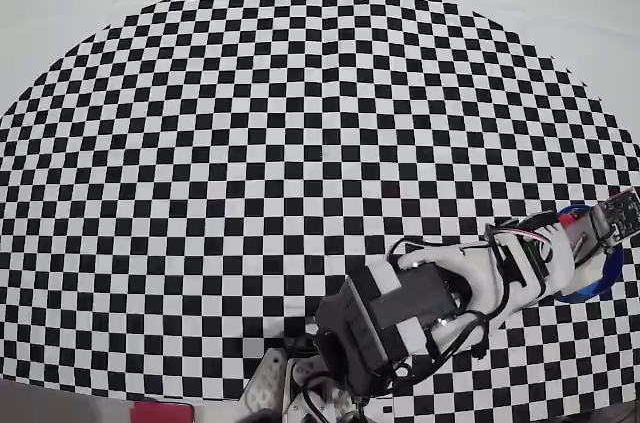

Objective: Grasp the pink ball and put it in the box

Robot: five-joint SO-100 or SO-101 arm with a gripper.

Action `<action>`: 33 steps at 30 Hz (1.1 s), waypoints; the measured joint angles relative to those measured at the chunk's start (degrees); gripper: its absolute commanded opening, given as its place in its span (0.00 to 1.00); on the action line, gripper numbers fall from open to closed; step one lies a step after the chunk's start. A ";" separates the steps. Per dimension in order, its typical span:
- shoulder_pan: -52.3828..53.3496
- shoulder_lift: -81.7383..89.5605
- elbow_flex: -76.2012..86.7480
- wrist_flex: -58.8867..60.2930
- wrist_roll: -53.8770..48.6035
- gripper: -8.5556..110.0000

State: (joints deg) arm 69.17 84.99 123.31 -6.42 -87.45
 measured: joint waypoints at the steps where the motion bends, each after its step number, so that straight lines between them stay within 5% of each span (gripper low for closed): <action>1: 0.00 -0.09 -0.18 0.00 0.00 0.07; 33: -0.09 -5.10 -4.39 0.00 -0.26 0.07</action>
State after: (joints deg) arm 69.08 79.89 118.92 -6.42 -87.71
